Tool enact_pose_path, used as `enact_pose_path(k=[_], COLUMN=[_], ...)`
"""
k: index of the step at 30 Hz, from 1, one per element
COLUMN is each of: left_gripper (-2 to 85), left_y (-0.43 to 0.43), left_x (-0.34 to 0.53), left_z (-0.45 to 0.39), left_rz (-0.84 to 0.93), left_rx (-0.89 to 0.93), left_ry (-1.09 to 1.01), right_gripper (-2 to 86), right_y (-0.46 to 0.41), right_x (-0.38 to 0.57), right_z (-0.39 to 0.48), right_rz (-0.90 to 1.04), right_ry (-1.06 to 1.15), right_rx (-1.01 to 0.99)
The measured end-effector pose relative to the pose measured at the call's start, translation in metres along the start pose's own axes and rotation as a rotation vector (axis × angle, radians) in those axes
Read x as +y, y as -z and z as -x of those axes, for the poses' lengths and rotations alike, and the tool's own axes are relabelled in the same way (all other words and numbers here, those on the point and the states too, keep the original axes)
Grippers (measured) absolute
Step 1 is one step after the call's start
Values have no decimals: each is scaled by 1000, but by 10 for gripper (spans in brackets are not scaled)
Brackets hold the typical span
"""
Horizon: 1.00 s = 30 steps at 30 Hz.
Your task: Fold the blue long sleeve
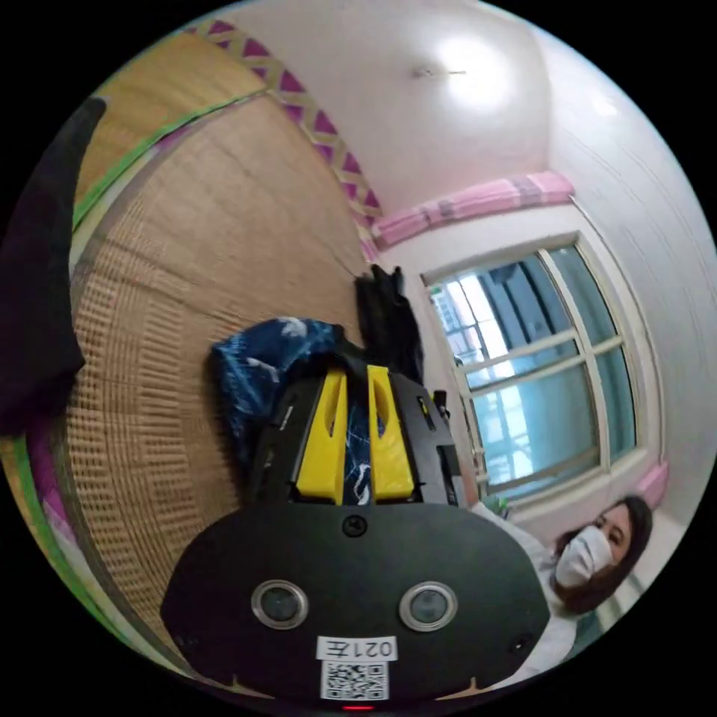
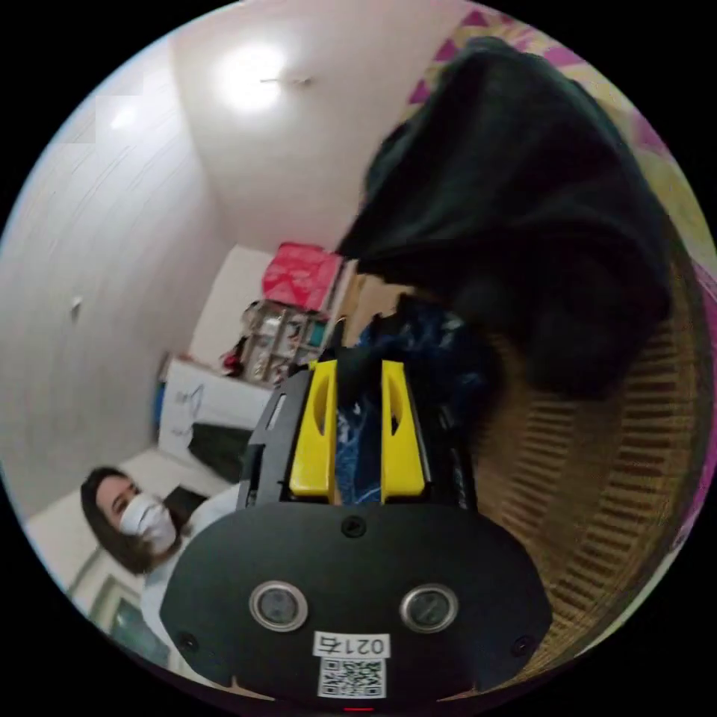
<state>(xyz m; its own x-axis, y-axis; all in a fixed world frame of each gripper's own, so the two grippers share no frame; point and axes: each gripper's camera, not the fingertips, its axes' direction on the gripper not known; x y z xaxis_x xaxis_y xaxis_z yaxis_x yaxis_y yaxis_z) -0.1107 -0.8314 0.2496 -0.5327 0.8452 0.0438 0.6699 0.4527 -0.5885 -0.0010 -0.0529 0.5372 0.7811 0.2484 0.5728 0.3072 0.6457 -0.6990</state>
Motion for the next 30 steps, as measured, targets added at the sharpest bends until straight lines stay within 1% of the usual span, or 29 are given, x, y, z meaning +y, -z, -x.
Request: enact_pose_path(k=[2, 4, 6, 8, 9, 11, 13, 14, 16, 18, 20, 23, 25, 27, 30], left_gripper=[53, 56, 61, 72, 78, 103, 115, 113, 100, 55, 6, -6, -8, -8, -6], left_y=[-2, 5, 8, 5, 3, -7, -17, -24, -36, -48, -62, -57, -47, -41, -45], left_x=[3, 14, 28, 57, 66, 102, 125, 136, 146, 147, 142, 136, 137, 140, 153], left_z=[33, 34, 22, -1, -6, -22, -28, -31, -31, -27, -24, -28, -35, -40, -35], left_rz=[-79, -115, -69, 14, 39, 117, 155, 174, 193, 197, 254, 295, 288, 293, 321], left_rx=[1, 6, -37, -133, -158, -236, -283, -324, -340, -343, -343, -333, -346, -395, -523], left_ry=[78, 35, -44, -152, -175, -234, -262, -274, -285, -255, -245, -252, -270, -293, -295], right_gripper=[106, 106, 104, 105, 107, 109, 109, 108, 93, 44, 26, 15, 13, 17, 36], right_y=[4, 10, 11, 5, -2, -15, -31, -40, -52, -70, -78, -83, -95, -126, -163], right_x=[-2, 5, 25, 48, 65, 91, 114, 124, 132, 133, 134, 149, 168, 207, 248], right_z=[-13, -10, 6, 17, 25, 33, 39, 41, 39, 35, 36, 47, 53, 59, 70], right_rz=[-42, -39, 19, 78, 129, 176, 220, 224, 212, 217, 219, 204, 261, 377, 496], right_ry=[-47, -19, 69, 122, 151, 181, 204, 209, 208, 212, 219, 245, 258, 282, 336], right_rx=[85, 148, 211, 257, 281, 323, 346, 369, 394, 448, 456, 463, 420, 354, 312])
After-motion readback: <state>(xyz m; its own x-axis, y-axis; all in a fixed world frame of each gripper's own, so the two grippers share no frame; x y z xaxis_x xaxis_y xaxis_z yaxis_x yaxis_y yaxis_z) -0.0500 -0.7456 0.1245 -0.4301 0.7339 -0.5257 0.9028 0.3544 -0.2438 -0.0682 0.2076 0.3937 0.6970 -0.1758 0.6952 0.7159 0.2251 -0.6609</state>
